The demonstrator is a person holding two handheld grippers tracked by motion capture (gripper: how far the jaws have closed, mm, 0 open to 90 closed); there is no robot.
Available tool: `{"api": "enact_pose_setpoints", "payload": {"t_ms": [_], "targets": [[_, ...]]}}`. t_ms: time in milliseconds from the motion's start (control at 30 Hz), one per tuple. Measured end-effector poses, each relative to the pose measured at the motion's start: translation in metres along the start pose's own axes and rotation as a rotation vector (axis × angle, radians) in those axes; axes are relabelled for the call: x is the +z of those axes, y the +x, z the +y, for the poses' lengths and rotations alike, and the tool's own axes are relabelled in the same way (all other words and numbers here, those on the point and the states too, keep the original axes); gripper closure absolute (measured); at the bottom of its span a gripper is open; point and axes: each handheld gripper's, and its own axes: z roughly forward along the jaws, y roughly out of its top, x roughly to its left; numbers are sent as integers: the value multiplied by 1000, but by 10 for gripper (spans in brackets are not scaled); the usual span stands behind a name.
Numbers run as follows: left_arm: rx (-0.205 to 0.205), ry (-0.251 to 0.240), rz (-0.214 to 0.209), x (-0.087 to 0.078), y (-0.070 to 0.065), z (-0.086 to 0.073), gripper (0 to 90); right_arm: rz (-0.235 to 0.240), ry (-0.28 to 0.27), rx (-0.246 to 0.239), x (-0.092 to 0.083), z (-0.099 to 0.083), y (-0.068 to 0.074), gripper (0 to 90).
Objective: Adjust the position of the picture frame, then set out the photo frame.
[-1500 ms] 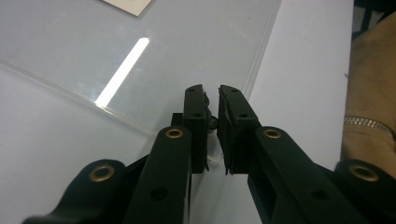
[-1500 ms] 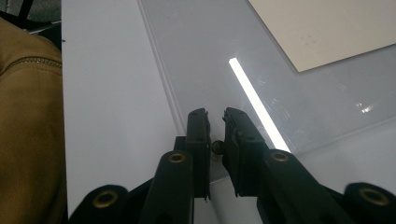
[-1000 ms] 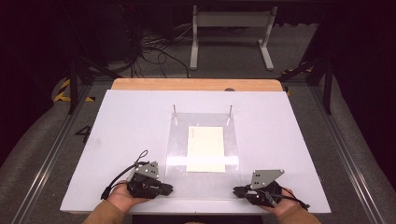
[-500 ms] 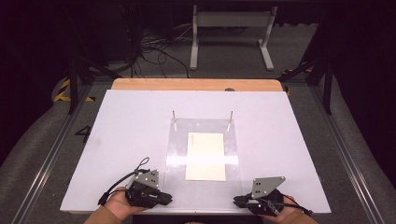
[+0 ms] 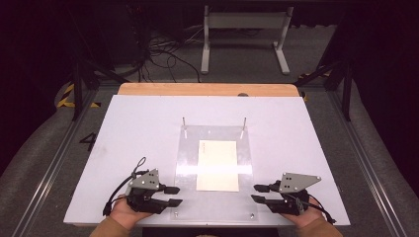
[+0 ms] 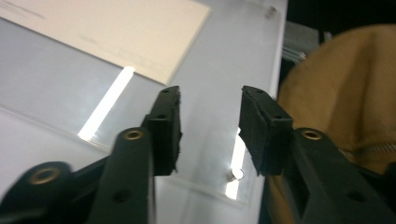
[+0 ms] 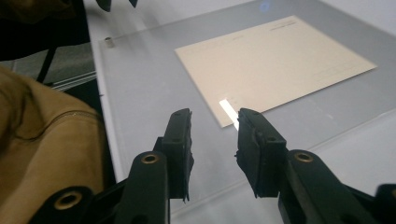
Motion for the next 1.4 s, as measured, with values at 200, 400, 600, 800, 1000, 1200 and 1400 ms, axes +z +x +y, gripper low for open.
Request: {"api": "enact_pose_setpoints", "payload": {"t_ms": [200,400,600,800,1000,1200,1400], "targets": [[-77,-115,131,-12,14,-1,452,-52,-43,13,-1,7,-13,569],[-136,-138,212,-17,30,-4,396,-107,-61,65,1,18,-27,514],[-161,-144,246,-22,38,-7,390,-78,-40,150,5,28,-50,496],[-170,-154,284,-28,40,-12,375,-104,-20,172,12,46,-72,375],[-192,-172,301,-31,42,-15,290,-183,-3,144,25,66,-96,269],[-191,-174,324,-30,42,-17,253,-237,-21,124,36,73,-108,186],[-212,-173,346,-31,44,-19,225,-293,-36,104,52,75,-125,185]]}}
